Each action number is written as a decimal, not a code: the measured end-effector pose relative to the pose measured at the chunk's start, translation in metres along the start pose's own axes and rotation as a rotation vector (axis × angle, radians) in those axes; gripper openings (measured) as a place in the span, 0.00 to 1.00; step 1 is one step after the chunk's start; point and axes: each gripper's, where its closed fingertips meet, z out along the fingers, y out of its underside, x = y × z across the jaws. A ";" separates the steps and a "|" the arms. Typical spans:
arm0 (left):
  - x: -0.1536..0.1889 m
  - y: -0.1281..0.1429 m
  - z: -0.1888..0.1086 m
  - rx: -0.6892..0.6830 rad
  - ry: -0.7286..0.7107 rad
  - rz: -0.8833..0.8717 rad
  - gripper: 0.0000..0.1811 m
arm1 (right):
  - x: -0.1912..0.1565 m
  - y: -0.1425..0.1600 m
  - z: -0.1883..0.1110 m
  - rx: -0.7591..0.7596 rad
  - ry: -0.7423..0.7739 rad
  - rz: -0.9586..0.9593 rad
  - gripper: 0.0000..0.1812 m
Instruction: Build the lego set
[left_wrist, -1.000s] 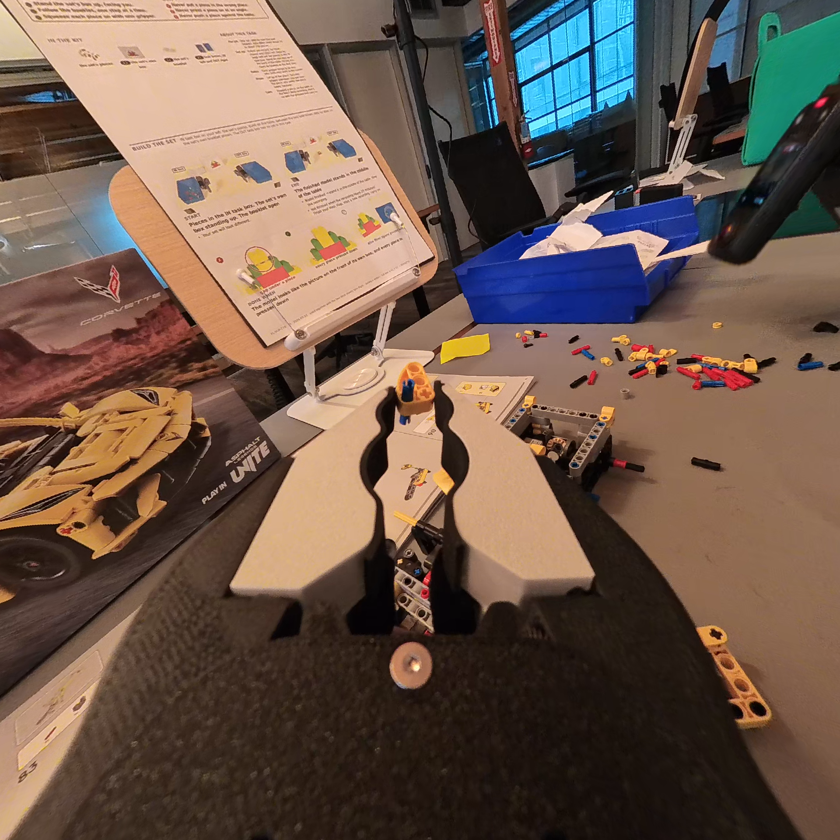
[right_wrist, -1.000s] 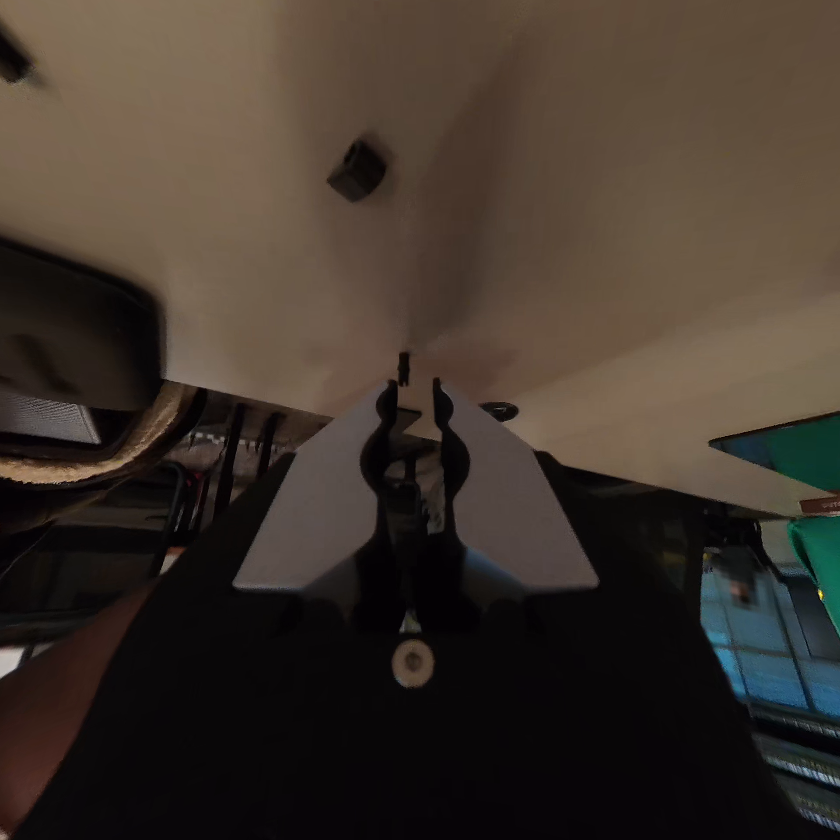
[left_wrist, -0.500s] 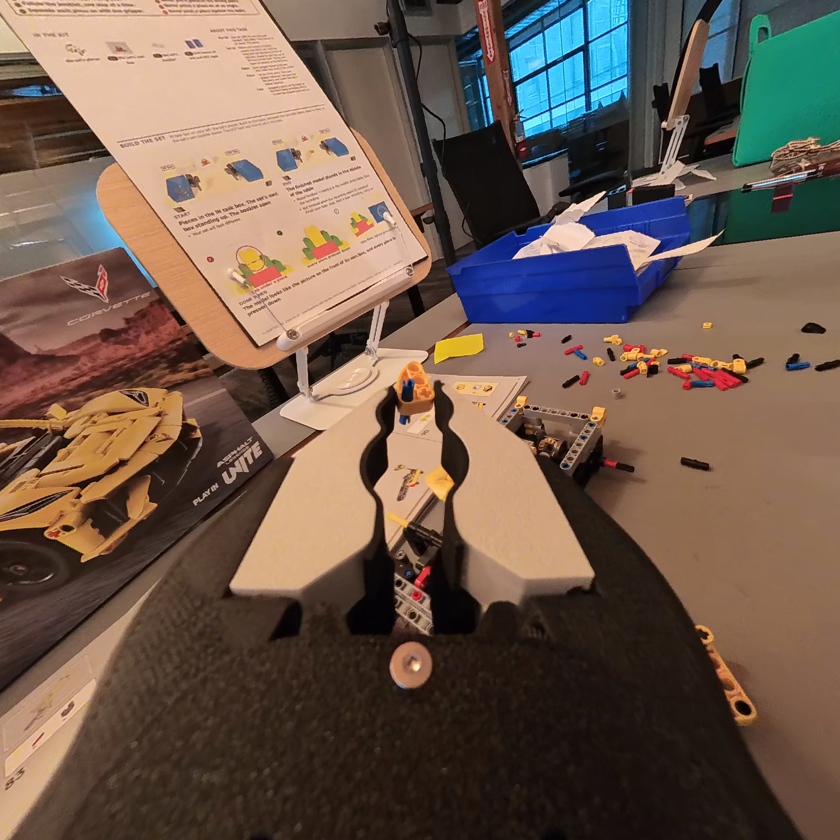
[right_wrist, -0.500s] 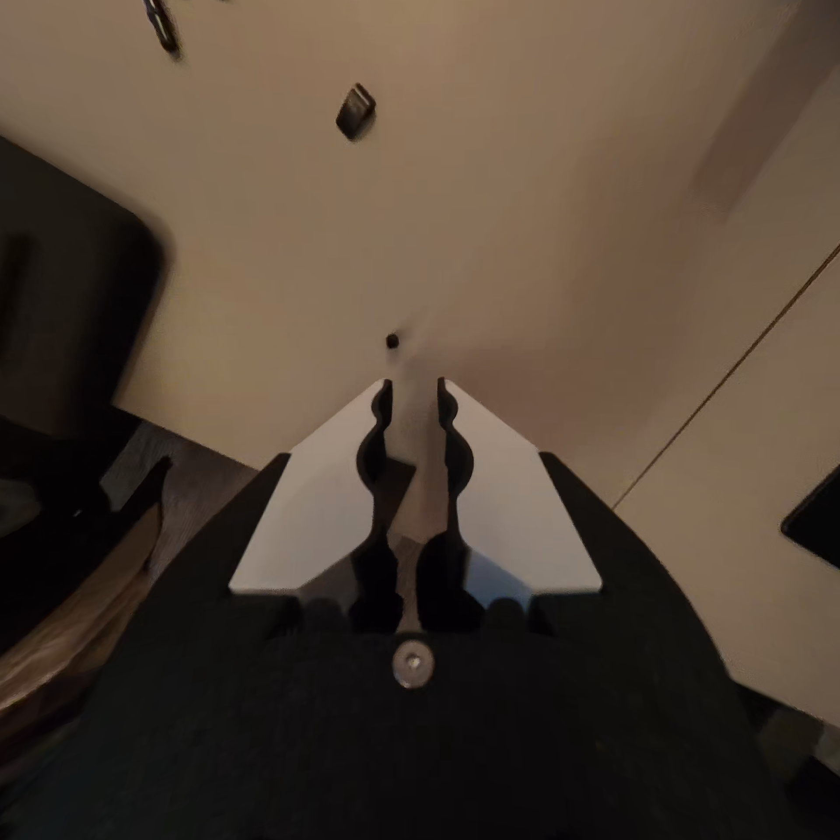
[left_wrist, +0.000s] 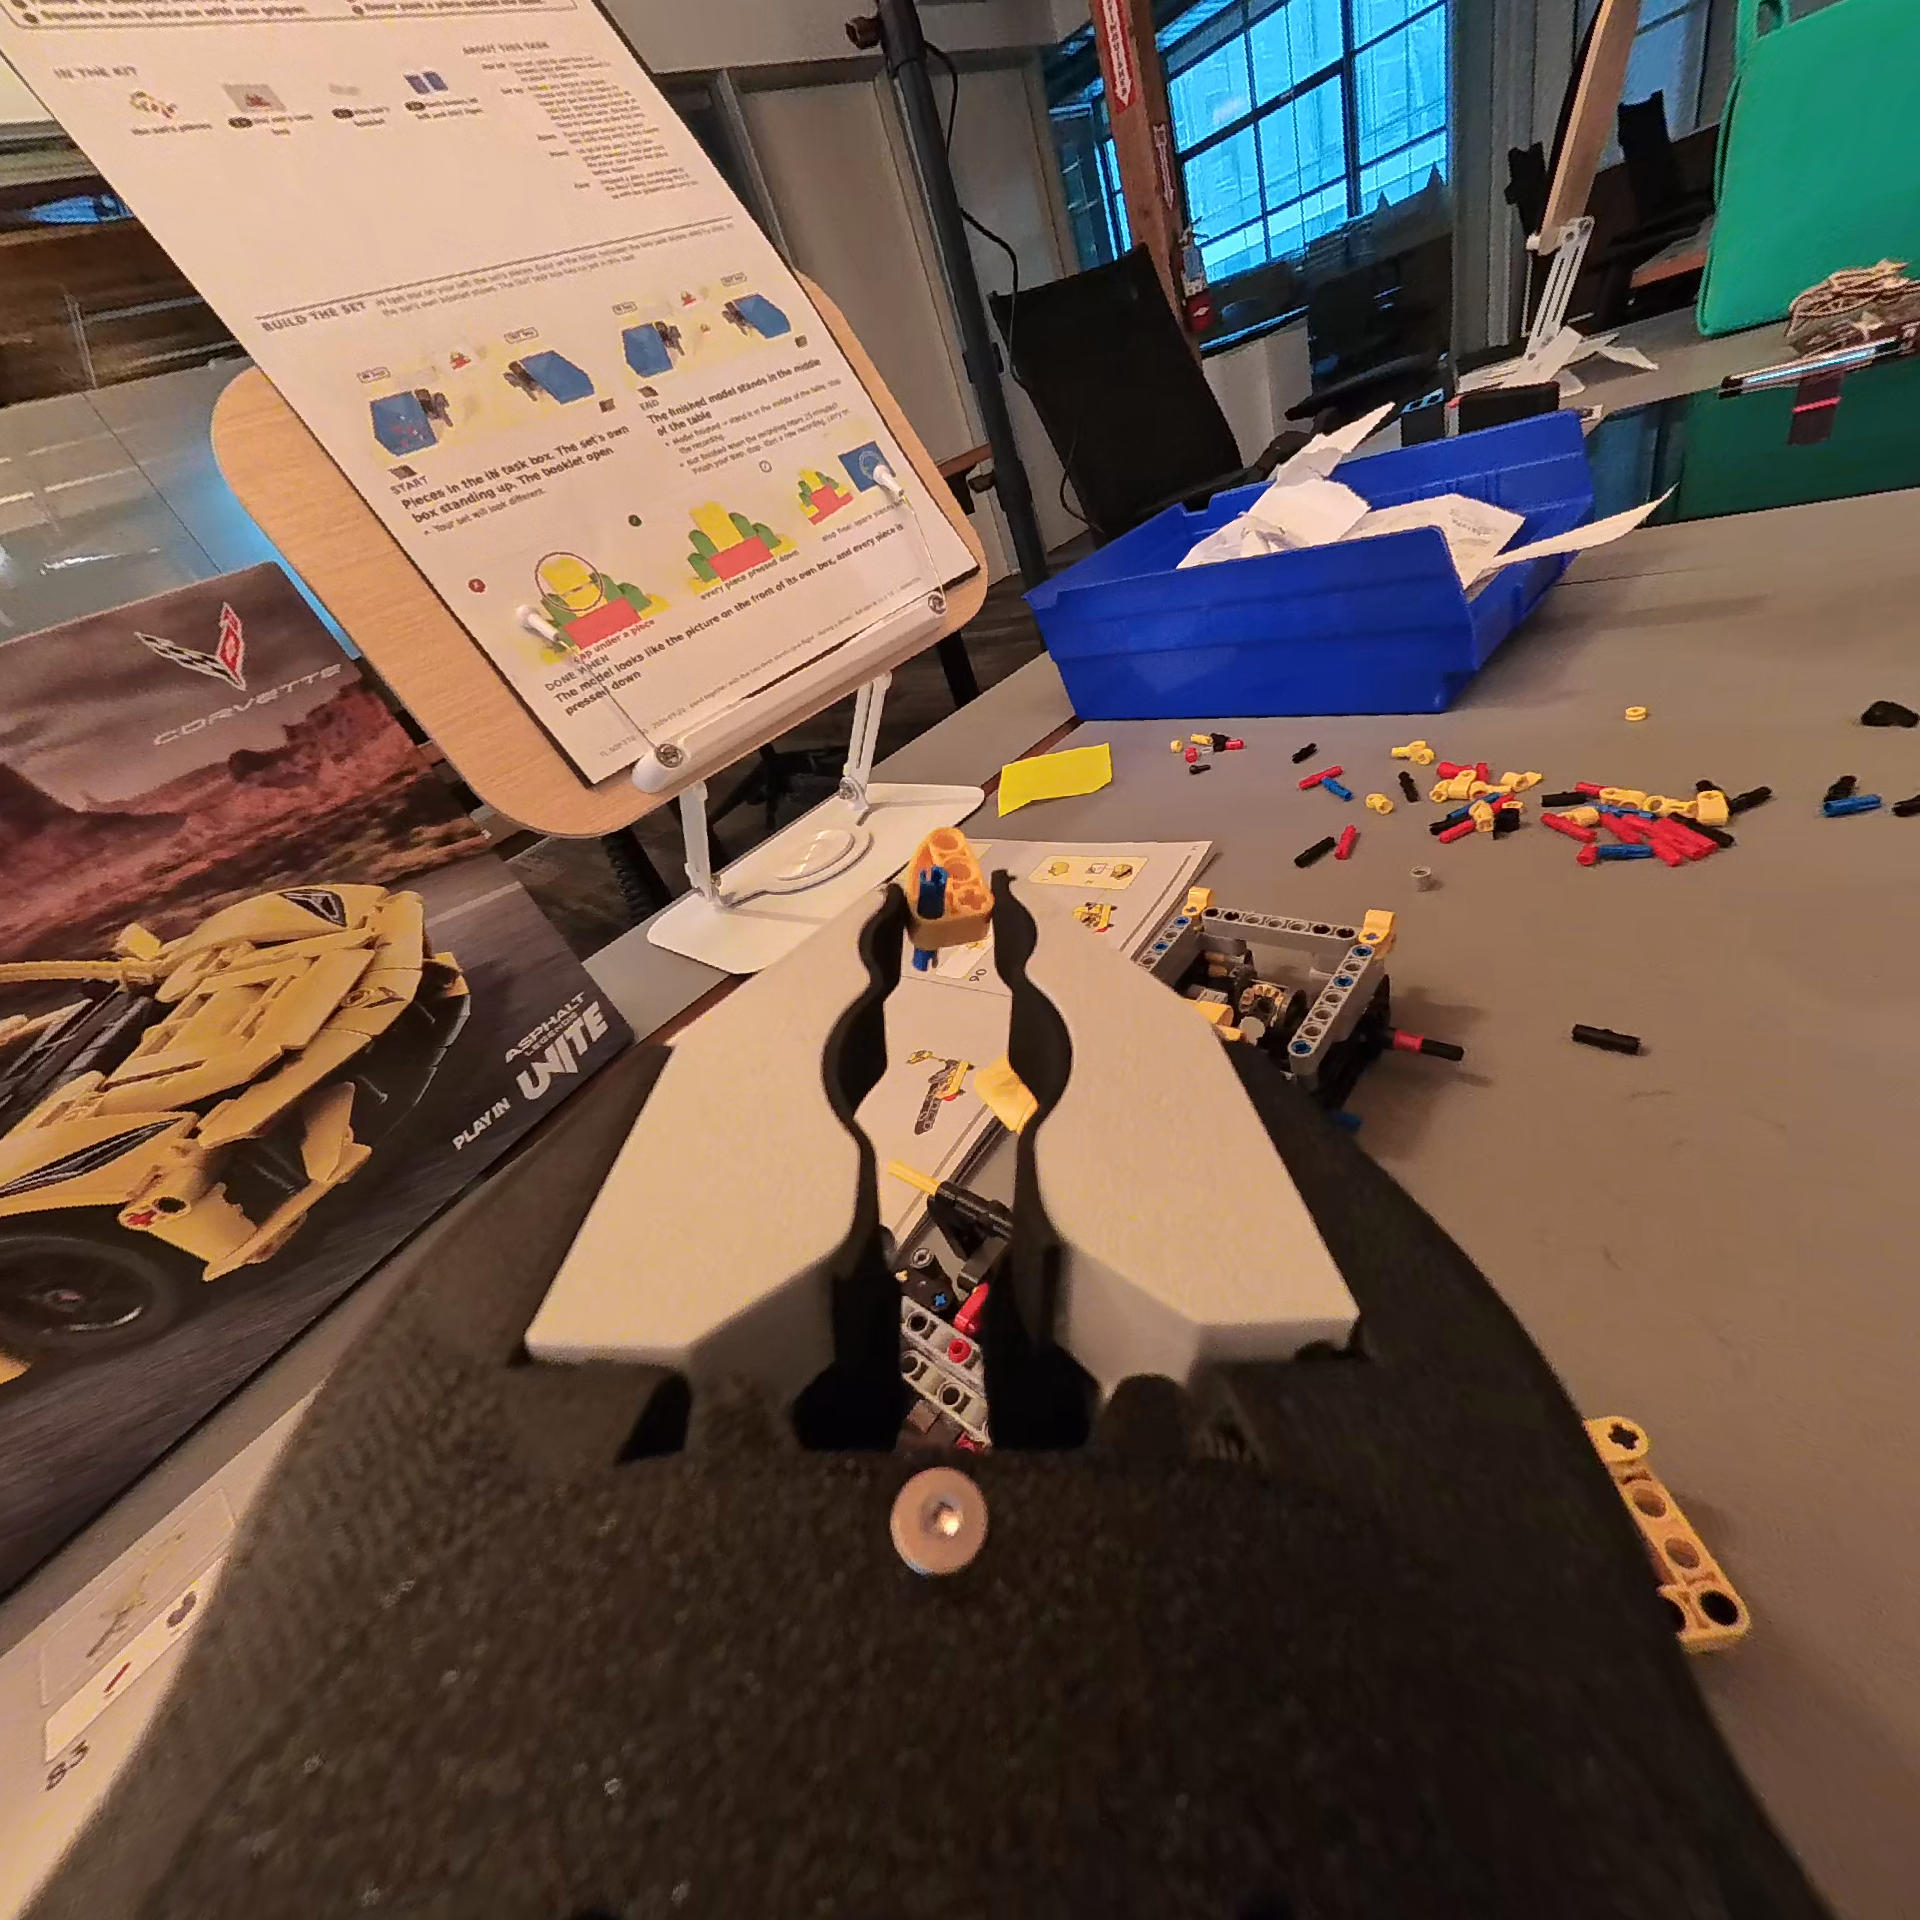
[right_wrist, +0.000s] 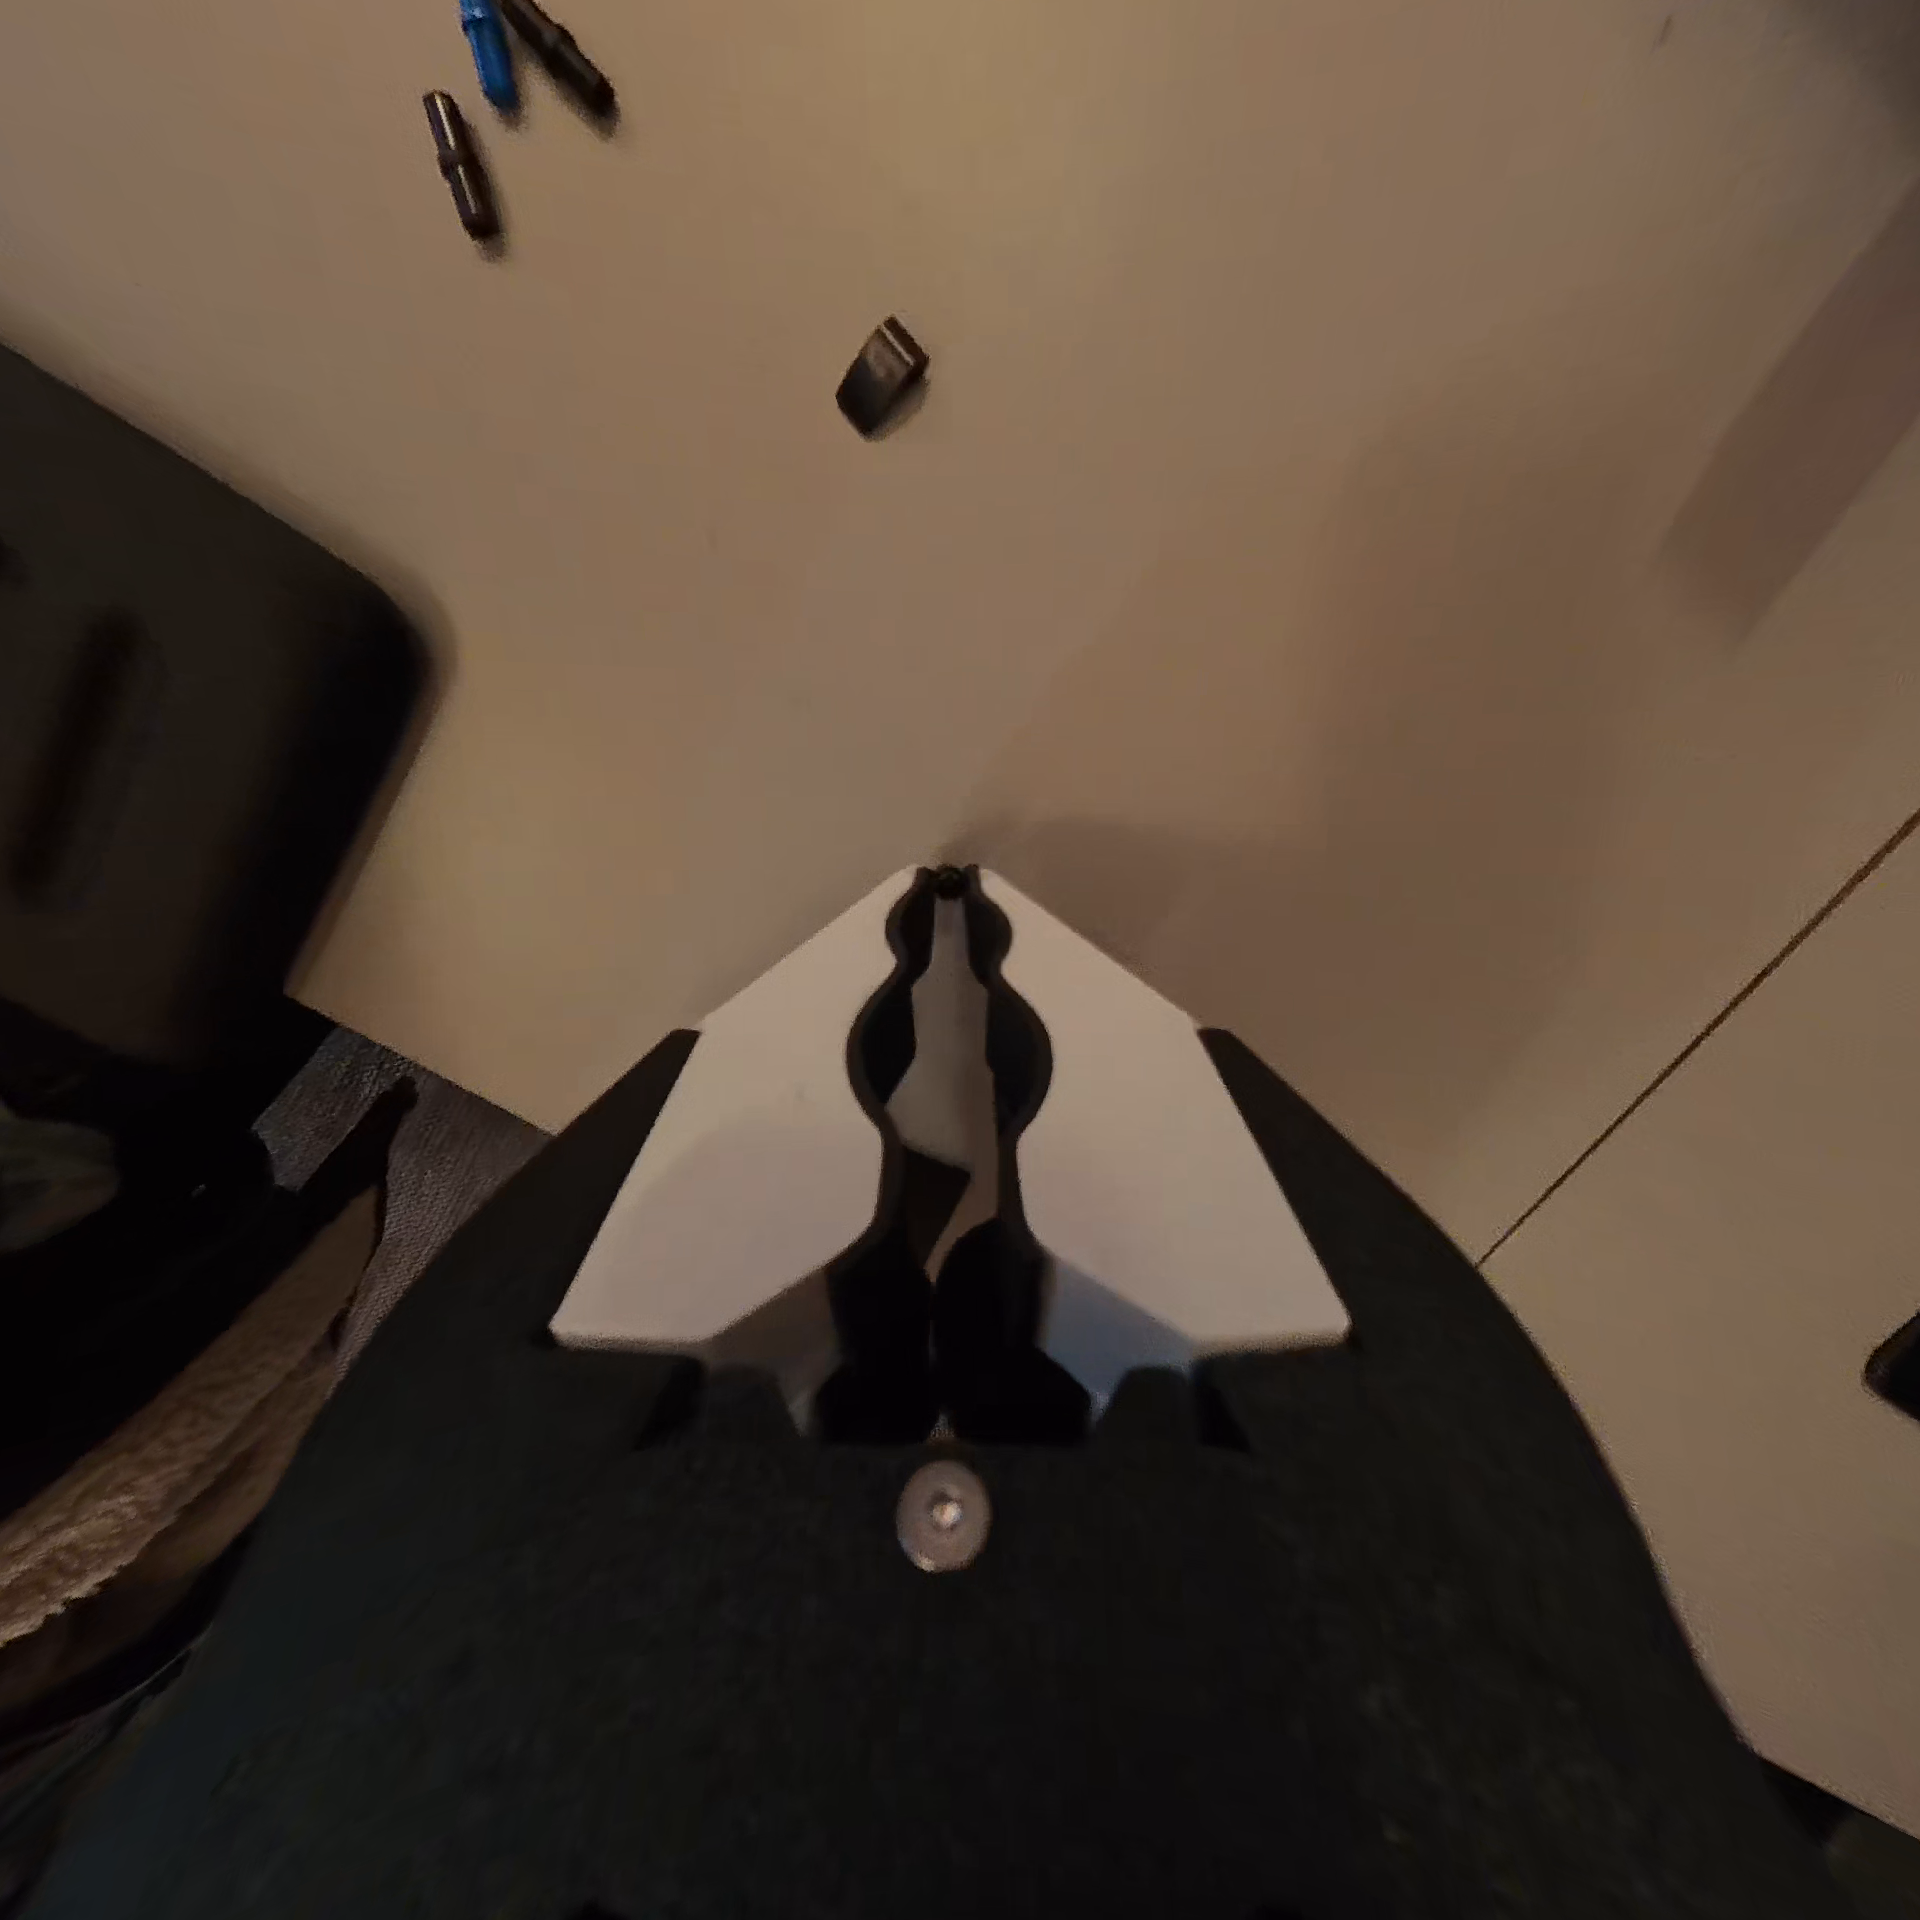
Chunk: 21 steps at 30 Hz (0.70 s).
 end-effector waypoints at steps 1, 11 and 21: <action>0.000 0.000 0.000 -0.001 0.001 -0.001 0.09 | 0.001 -0.001 0.000 0.000 0.004 -0.007 0.03; 0.020 -0.017 0.000 0.106 0.164 -0.294 0.09 | -0.087 -0.177 -0.073 0.757 -0.225 -0.160 0.02; 0.010 -0.057 -0.023 0.377 0.319 -0.657 0.08 | -0.216 -0.369 -0.102 1.351 -0.800 -0.181 0.02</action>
